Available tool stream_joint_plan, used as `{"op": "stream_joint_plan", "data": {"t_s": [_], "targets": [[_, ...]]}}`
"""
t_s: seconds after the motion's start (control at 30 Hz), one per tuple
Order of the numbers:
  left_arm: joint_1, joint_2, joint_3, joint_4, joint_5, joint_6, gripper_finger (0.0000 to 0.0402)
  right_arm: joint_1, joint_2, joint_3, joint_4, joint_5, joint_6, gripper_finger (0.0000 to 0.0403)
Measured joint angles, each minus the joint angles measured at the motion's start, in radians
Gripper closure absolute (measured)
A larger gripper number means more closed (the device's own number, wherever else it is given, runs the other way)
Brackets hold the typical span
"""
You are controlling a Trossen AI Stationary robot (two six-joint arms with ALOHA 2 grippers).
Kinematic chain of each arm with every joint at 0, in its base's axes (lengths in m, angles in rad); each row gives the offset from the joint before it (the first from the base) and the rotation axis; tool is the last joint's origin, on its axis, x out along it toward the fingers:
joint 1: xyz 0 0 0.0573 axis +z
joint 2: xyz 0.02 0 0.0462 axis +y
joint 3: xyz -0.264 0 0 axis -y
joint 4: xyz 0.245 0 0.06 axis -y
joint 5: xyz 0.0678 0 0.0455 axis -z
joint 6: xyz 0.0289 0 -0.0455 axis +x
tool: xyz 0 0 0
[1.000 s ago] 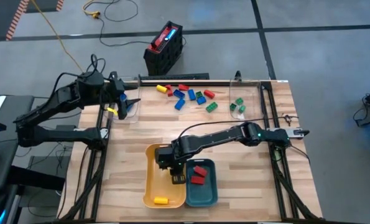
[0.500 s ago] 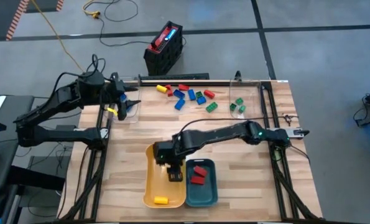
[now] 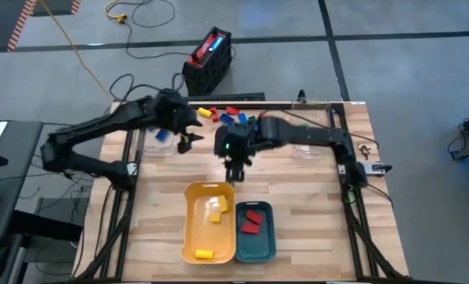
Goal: Sort blocks
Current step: Put the red block into the blue bin
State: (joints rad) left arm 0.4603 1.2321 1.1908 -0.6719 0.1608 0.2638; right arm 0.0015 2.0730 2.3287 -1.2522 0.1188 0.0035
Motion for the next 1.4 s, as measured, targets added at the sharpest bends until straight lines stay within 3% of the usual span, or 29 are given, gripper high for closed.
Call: {"op": "stream_joint_plan", "data": {"t_s": [0.3,0.53,0.77,1.07,1.4], "targets": [[0.089,0.199,0.065,0.043,0.011,-0.003,0.0186,-0.164,-0.056,0.0,-0.006,-0.056,-0.168,0.0184],[0.146,0.302,0.12,0.035,0.01,-0.017,0.0187,-0.259,-0.059,-0.023,-0.019,-0.177,-0.241,0.0185],[0.162,0.305,0.161,0.033,-0.032,0.004,0.0187,-0.334,-0.18,-0.252,0.111,-0.19,-0.228,0.0211],[0.191,0.308,0.171,-0.018,-0.034,0.028,0.0187,-0.4,-0.41,-0.7,0.439,-0.205,-0.126,0.0223],[0.244,0.308,0.171,-0.104,-0.034,0.09,0.0187,-0.388,-0.515,-0.909,0.672,-0.205,-0.029,0.0221]]}}
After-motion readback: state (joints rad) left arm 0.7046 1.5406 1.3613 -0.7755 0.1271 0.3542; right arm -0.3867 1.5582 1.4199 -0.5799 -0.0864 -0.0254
